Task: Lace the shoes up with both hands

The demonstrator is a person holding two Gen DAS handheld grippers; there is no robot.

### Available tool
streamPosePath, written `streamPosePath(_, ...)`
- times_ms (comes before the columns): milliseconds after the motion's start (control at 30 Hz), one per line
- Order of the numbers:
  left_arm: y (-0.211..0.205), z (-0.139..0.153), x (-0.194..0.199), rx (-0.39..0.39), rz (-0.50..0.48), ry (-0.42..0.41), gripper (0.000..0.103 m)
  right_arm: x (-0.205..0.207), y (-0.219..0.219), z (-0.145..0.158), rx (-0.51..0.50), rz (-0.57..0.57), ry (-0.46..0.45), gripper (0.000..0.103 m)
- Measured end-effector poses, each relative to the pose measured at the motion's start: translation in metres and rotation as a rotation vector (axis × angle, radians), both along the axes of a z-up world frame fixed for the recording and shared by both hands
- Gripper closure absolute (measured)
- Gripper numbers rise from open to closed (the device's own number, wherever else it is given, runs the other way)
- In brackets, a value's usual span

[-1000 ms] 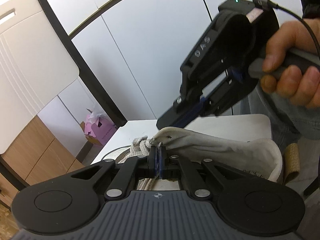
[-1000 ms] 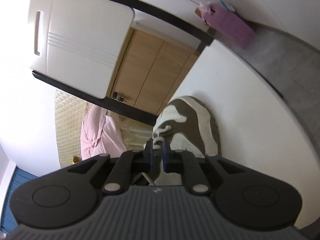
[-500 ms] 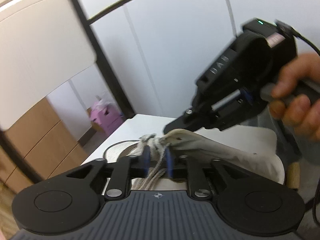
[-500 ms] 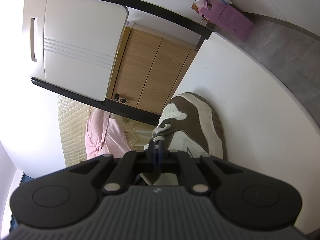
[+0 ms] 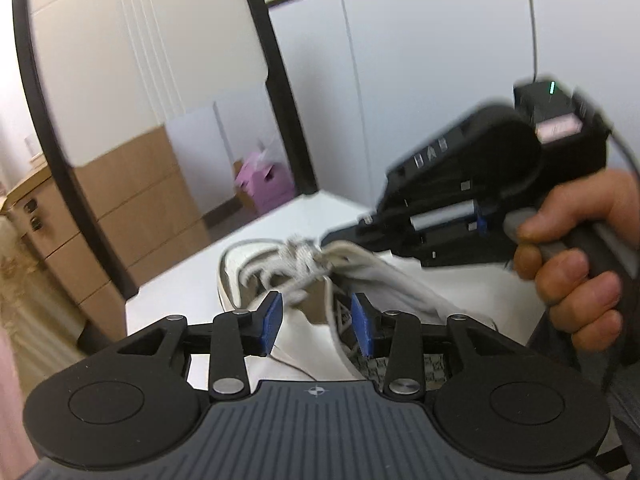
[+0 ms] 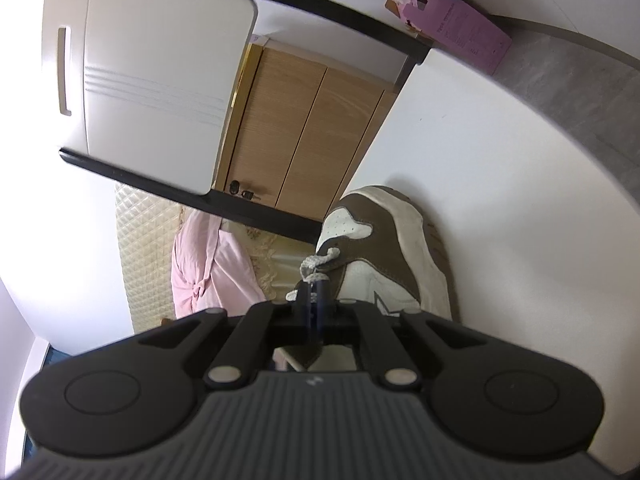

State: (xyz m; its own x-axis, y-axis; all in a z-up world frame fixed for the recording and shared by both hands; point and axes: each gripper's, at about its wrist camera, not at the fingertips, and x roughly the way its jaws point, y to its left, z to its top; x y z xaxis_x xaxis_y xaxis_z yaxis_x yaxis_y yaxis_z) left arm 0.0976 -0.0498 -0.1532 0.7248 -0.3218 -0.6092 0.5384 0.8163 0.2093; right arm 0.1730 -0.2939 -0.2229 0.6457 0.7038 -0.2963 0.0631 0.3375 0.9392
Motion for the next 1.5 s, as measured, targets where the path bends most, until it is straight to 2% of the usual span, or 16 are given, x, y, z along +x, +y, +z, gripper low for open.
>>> streamPosePath(133,0.0,-0.007,0.01,-0.001,0.141,0.042,0.065,0.003,0.009,0.003,-0.019,0.021,-0.013,0.1)
streamPosePath(233,0.0,-0.009,0.012,0.004,0.192,0.055,0.071,0.005,0.013,0.006,-0.039,0.037,-0.024,0.1)
streamPosePath(367,0.001,-0.008,0.012,-0.005,0.254,0.069,0.072,0.005,0.01,0.009,-0.04,0.02,-0.027,0.101)
streamPosePath(767,0.004,-0.007,0.016,-0.072,0.327,0.109,0.07,0.01,-0.03,0.018,-0.131,-0.087,-0.068,0.101)
streamPosePath(900,0.006,-0.007,0.016,-0.096,0.326,0.113,0.07,0.009,-0.033,0.026,-0.176,-0.052,-0.121,0.099)
streamPosePath(967,0.008,-0.007,0.017,-0.112,0.329,0.12,0.069,0.005,-0.036,0.03,-0.184,-0.057,-0.144,0.095)
streamPosePath(1033,0.01,-0.007,0.017,-0.123,0.331,0.125,0.068,0.002,-0.042,0.029,-0.136,-0.074,-0.134,0.091)
streamPosePath(1100,0.01,-0.008,0.016,-0.126,0.333,0.126,0.067,-0.001,-0.049,0.023,-0.034,-0.092,-0.099,0.074)
streamPosePath(1133,0.01,-0.008,0.016,-0.127,0.335,0.126,0.067,-0.003,-0.052,0.019,0.021,-0.1,-0.08,0.061)
streamPosePath(1167,0.01,-0.008,0.016,-0.127,0.336,0.126,0.066,-0.004,-0.053,0.016,0.077,-0.098,-0.063,0.055)
streamPosePath(1200,0.01,-0.008,0.016,-0.127,0.338,0.126,0.063,-0.005,-0.05,0.014,0.107,-0.079,-0.05,0.055)
streamPosePath(1267,0.011,-0.009,0.017,-0.131,0.346,0.129,0.059,-0.006,-0.04,0.013,0.117,-0.027,-0.03,0.055)
streamPosePath(1400,0.012,-0.01,0.018,-0.134,0.36,0.132,0.058,0.0,-0.017,0.009,0.09,0.026,0.0,0.056)
streamPosePath(1433,0.011,-0.01,0.018,-0.135,0.362,0.131,0.058,0.002,-0.013,0.008,0.075,0.031,0.005,0.065)
streamPosePath(1467,0.011,-0.01,0.018,-0.137,0.366,0.132,0.058,0.005,-0.009,0.007,0.059,0.033,0.011,0.086)
streamPosePath(1500,0.011,-0.011,0.018,-0.139,0.369,0.132,0.058,0.008,-0.006,0.006,0.045,0.035,0.018,0.096)
